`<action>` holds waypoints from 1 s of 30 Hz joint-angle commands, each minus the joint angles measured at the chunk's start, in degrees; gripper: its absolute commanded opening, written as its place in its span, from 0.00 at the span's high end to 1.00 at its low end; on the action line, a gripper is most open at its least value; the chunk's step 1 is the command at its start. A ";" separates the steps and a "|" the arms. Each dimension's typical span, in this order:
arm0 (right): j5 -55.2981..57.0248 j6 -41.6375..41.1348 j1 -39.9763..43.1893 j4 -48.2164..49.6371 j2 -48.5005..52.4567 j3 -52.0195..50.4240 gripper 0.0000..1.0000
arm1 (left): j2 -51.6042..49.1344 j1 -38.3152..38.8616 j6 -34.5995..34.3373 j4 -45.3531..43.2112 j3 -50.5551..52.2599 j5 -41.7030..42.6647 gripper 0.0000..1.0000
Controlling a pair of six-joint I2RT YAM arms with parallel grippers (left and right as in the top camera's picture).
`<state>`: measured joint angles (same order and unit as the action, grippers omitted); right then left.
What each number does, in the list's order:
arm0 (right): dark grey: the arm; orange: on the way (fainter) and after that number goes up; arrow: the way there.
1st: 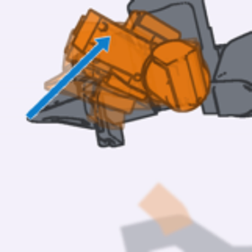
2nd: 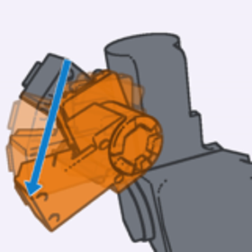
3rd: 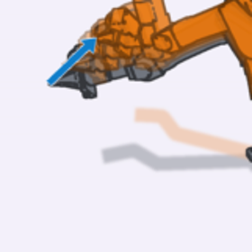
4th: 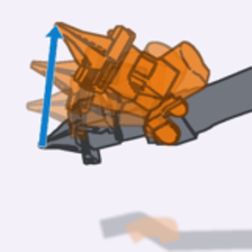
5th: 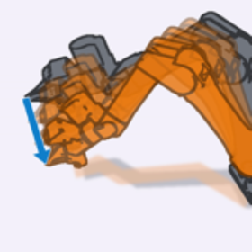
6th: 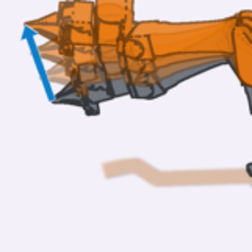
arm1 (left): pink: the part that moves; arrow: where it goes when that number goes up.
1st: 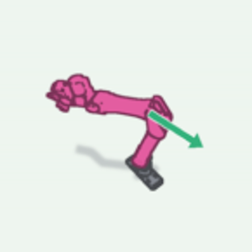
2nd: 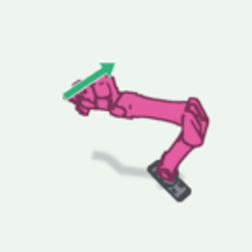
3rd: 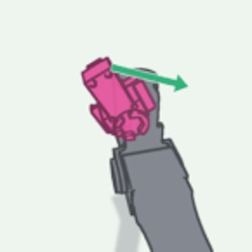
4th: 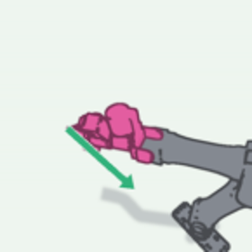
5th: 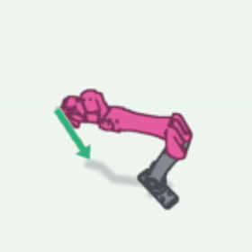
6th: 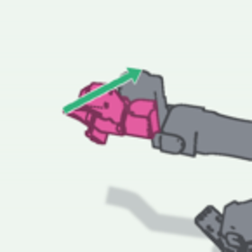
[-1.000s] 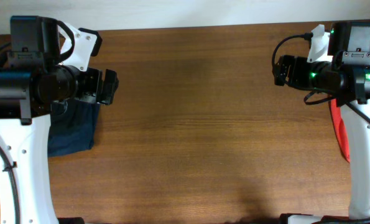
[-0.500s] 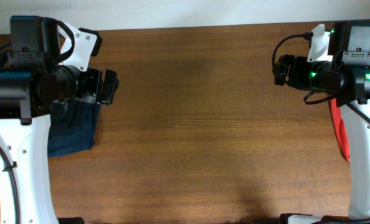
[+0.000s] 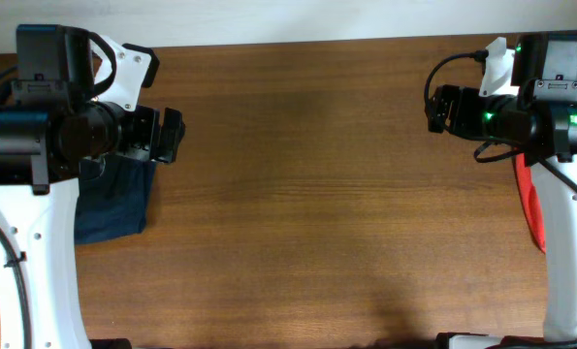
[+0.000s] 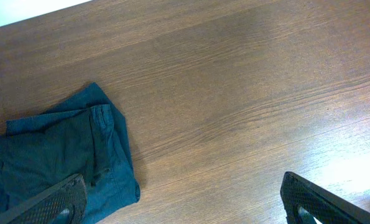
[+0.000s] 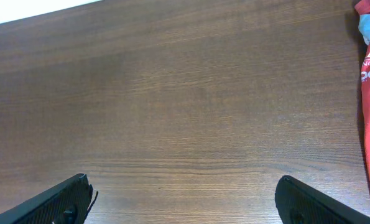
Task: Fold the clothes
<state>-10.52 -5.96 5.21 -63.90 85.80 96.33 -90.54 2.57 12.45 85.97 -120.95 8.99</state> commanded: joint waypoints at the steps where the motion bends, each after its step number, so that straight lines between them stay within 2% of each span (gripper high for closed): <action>1: 0.68 0.13 0.07 0.20 0.17 0.66 0.01 | -0.09 0.17 0.52 -0.13 0.11 -0.26 0.01; 30: 0.79 0.17 0.13 -0.33 -0.74 0.66 0.01 | -0.09 0.17 0.50 -0.13 0.11 -0.26 0.01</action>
<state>-10.52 -5.98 5.21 -63.94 85.80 96.33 -90.54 2.57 12.45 85.97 -120.95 8.99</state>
